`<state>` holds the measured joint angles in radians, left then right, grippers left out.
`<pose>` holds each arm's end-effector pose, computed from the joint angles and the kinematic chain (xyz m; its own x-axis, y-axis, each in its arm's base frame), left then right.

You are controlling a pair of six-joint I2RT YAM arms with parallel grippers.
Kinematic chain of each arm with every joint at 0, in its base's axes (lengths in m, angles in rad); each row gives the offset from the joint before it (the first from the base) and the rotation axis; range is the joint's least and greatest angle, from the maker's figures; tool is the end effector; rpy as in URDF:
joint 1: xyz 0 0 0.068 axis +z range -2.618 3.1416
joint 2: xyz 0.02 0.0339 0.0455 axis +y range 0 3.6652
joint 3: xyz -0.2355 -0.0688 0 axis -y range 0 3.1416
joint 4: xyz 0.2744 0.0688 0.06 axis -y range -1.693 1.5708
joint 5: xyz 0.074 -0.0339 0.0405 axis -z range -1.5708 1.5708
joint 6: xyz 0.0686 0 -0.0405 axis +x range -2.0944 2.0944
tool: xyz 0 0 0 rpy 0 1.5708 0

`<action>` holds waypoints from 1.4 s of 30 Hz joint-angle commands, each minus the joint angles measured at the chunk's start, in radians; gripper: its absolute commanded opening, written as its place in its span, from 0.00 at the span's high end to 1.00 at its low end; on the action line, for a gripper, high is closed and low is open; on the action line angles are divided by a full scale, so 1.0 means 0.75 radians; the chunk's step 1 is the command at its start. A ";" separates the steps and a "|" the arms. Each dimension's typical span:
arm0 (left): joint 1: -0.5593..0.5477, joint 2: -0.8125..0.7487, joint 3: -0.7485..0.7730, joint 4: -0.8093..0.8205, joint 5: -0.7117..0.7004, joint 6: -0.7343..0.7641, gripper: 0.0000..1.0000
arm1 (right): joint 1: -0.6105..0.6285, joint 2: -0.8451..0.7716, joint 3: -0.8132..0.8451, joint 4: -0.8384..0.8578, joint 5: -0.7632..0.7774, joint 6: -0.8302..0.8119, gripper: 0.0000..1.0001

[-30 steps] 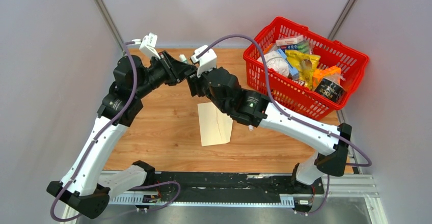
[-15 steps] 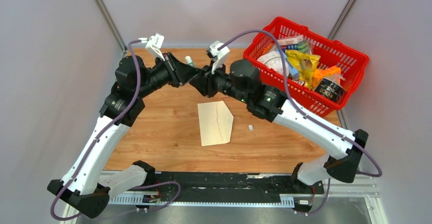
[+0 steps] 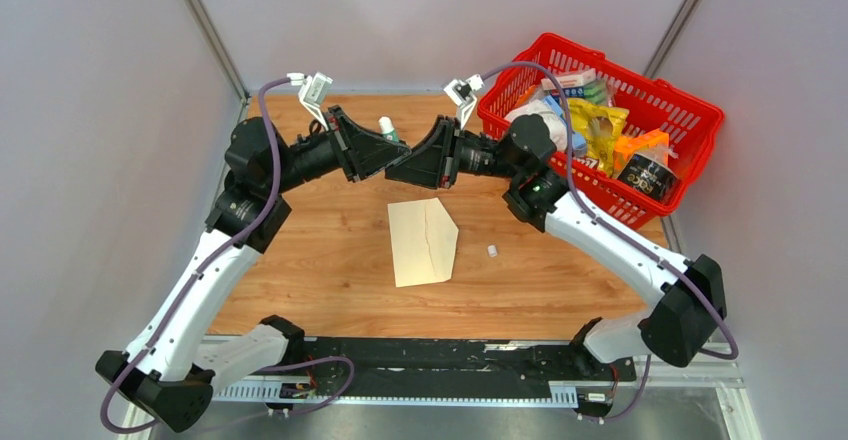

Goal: Place the letter into the envelope and seal it

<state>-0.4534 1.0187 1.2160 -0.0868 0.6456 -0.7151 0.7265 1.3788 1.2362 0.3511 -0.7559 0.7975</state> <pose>0.2353 -0.1605 0.4408 -0.5071 -0.3355 -0.7939 0.7351 0.3127 -0.6016 0.2501 0.2852 0.3907 -0.5968 0.1663 -0.7850 -0.7987 -0.0298 0.6009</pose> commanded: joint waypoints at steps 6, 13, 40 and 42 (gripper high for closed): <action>0.013 -0.066 -0.030 0.173 0.166 0.033 1.00 | -0.085 0.100 -0.008 0.698 -0.174 0.554 0.80; 0.013 -0.066 0.009 0.065 0.074 0.051 1.00 | -0.083 0.023 0.031 0.245 -0.103 0.220 0.34; 0.013 -0.031 0.125 -0.387 -0.483 -0.355 1.00 | 0.473 -0.186 0.058 -0.378 1.525 -0.889 0.35; 0.011 -0.037 0.109 -0.387 -0.482 -0.374 1.00 | 0.483 -0.180 0.060 -0.362 1.535 -0.900 0.36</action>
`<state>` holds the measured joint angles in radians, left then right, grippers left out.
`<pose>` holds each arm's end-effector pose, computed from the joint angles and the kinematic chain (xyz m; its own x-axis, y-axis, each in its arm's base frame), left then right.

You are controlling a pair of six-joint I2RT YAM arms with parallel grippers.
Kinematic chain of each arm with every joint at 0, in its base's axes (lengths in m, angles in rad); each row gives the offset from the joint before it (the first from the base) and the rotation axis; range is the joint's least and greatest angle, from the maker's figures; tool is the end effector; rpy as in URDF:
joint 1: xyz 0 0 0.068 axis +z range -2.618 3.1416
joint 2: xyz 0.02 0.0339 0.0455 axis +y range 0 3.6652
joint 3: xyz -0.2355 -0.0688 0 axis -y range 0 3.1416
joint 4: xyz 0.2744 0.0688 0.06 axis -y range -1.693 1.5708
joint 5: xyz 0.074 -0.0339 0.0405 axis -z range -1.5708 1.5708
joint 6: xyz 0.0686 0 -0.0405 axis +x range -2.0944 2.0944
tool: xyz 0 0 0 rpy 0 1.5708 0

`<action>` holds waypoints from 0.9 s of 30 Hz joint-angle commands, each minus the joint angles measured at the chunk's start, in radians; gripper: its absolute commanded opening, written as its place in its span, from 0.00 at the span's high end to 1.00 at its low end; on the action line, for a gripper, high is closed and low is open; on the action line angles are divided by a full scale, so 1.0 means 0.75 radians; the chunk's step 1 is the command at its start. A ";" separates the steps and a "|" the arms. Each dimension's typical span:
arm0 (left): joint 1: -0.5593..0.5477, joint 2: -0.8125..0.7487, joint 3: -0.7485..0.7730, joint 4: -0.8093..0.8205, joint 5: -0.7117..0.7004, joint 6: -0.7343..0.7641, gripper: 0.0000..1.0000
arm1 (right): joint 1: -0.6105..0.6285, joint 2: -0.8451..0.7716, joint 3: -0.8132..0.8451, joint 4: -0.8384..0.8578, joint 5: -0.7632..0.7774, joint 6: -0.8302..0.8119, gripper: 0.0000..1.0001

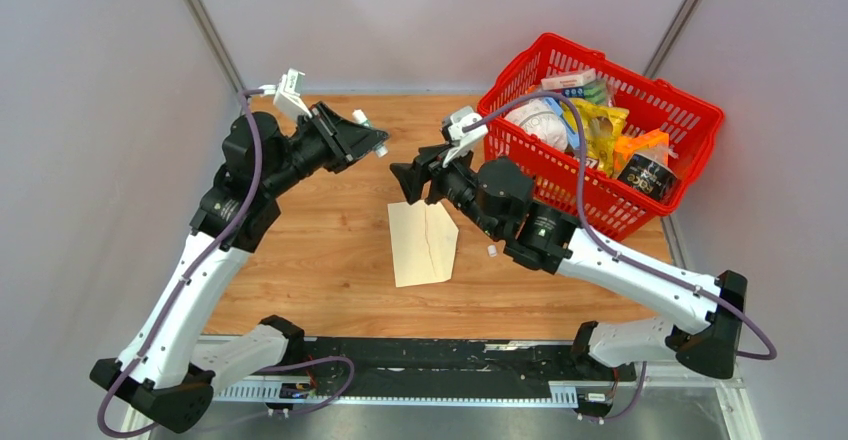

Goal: Place the letter into the envelope and seal it

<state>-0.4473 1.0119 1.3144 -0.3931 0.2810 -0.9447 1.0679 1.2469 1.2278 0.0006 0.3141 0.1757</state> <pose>0.2429 -0.1376 0.4395 -0.5863 -0.5822 -0.5633 0.3233 0.4693 -0.8217 0.1920 0.3050 0.3889 -0.1284 0.1115 -0.9854 -0.6723 0.7207 0.1691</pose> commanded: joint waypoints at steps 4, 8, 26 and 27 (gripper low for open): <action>0.003 -0.042 -0.073 0.041 -0.010 -0.131 1.00 | 0.071 -0.008 0.053 0.157 0.129 -0.095 0.37; 0.005 -0.065 -0.130 0.056 -0.057 -0.237 1.00 | 0.106 0.004 0.061 0.196 0.127 -0.109 0.37; 0.005 -0.171 -0.304 0.225 -0.133 -0.577 1.00 | 0.126 0.084 0.085 0.222 0.201 -0.128 0.46; 0.007 -0.169 -0.308 0.240 -0.123 -0.583 1.00 | 0.124 0.084 0.083 0.222 0.201 -0.128 0.46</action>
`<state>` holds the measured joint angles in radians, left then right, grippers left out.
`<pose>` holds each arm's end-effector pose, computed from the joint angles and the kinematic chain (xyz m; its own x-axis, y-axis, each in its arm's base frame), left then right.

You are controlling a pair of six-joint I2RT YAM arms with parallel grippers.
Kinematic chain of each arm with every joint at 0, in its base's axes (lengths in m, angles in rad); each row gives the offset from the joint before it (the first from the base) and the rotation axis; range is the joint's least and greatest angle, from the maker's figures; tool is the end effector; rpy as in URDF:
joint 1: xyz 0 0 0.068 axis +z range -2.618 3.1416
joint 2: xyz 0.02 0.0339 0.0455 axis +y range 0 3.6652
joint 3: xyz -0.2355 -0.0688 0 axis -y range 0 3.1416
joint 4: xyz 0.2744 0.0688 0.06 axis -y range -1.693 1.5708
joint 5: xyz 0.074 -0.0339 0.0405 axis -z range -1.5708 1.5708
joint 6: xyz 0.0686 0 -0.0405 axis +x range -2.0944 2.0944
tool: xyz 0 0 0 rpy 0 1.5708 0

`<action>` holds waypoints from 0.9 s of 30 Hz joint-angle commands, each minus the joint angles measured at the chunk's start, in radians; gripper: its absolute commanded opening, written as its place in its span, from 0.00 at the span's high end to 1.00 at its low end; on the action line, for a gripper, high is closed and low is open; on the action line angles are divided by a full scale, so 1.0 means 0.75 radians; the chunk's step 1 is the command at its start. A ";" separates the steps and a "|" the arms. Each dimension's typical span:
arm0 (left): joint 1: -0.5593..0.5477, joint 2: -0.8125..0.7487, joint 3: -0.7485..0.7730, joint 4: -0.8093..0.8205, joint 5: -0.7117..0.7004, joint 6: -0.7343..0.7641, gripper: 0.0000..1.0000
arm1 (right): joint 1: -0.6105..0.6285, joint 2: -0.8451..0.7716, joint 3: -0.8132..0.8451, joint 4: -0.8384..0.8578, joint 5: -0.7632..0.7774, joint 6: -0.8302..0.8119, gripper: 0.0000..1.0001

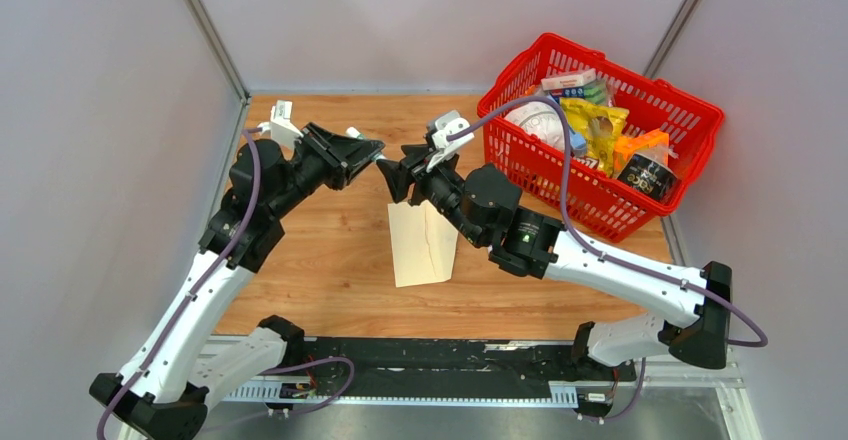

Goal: Place the letter into the envelope and seal it

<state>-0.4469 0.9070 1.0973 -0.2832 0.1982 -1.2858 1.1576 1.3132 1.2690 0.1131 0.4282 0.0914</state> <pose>0.2409 -0.1304 0.3967 -0.5998 -0.7559 -0.2624 0.0886 0.2632 -0.9607 0.1758 0.3301 0.3984 -0.0333 0.1308 -0.9909 -0.6666 0.7358 0.1195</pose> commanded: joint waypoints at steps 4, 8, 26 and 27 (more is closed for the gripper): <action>0.005 -0.025 -0.037 0.120 0.010 -0.167 1.00 | 0.007 0.004 0.032 0.076 0.022 -0.001 0.47; 0.007 -0.019 -0.060 0.155 0.036 -0.202 1.00 | 0.007 0.016 0.040 0.078 0.010 0.001 0.49; 0.005 -0.017 -0.095 0.198 0.075 -0.259 1.00 | 0.009 0.067 0.077 0.095 0.012 -0.011 0.58; 0.005 -0.017 -0.099 0.198 0.075 -0.259 1.00 | 0.007 0.069 0.077 0.099 0.020 -0.011 0.60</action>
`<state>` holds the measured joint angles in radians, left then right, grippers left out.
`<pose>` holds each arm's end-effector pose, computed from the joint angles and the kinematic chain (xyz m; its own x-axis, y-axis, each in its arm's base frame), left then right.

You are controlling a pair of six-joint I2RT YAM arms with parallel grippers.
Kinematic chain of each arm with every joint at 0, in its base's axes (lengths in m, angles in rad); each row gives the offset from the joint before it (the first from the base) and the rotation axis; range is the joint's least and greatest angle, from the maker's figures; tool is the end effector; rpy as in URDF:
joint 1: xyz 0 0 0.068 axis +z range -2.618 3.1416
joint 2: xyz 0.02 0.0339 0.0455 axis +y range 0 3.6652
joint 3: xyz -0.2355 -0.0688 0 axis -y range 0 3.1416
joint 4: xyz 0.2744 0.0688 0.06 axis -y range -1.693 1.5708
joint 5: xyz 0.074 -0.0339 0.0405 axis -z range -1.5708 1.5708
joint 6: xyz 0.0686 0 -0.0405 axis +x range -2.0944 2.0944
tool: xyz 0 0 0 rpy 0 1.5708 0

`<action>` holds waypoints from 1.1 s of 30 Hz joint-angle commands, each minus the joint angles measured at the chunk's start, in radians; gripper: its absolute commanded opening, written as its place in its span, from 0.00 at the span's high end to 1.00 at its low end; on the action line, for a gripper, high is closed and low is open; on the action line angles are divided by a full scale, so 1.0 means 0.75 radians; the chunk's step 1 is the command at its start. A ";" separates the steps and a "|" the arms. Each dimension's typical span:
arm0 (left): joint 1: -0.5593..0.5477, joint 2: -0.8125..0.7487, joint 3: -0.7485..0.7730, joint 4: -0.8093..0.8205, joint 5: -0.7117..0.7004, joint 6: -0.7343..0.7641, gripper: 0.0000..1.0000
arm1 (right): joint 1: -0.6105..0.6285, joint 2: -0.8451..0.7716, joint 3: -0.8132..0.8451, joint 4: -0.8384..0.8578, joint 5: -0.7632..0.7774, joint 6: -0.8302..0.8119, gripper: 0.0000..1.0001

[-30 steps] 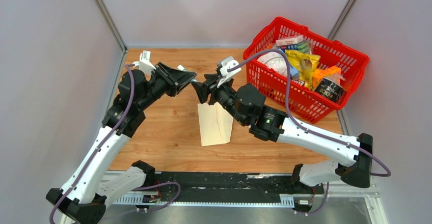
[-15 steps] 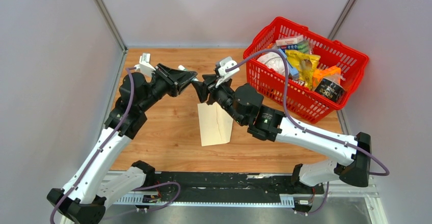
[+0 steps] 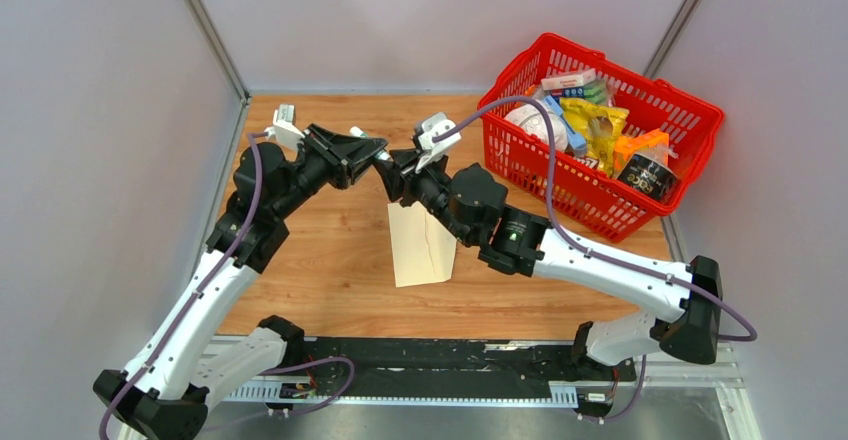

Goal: Place the letter into the envelope and seal it

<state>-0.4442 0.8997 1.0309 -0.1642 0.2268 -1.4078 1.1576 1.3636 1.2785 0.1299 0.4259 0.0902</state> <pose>0.2449 -0.1336 0.3887 -0.6183 -0.7706 -0.1549 0.0715 0.1411 -0.9874 0.1811 0.3425 0.3865 -0.0423 0.1078 -0.9933 -0.6672 0.7369 0.1084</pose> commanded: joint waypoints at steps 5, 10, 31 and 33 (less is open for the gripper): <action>-0.001 -0.015 -0.033 0.053 0.043 -0.111 1.00 | 0.007 0.010 0.085 0.070 0.031 -0.016 0.72; 0.001 -0.003 -0.041 0.070 0.058 -0.117 1.00 | 0.007 0.017 0.095 0.042 0.038 -0.008 0.94; 0.001 0.028 -0.072 0.256 0.131 0.073 0.46 | -0.011 -0.157 0.124 -0.404 0.183 0.092 1.00; 0.001 0.028 -0.072 0.252 0.135 0.104 0.44 | -0.022 -0.157 0.158 -0.494 0.187 0.111 1.00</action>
<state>-0.4427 0.9195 0.9760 -0.0433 0.2977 -1.3766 1.1530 1.2732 1.3411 -0.1368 0.5251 0.1390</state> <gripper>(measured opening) 0.537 0.211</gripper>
